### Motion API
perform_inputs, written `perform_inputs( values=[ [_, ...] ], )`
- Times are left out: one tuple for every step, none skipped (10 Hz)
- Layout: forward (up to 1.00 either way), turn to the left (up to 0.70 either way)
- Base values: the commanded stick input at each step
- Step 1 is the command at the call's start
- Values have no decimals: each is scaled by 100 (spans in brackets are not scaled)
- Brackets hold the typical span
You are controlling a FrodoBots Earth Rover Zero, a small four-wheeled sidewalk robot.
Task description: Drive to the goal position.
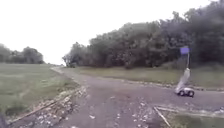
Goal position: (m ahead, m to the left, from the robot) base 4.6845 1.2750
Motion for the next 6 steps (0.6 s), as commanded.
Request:
perform_inputs(
  values=[
    [100,0],
    [100,10],
    [100,27],
    [100,27],
    [100,27],
    [100,27]
  ],
)
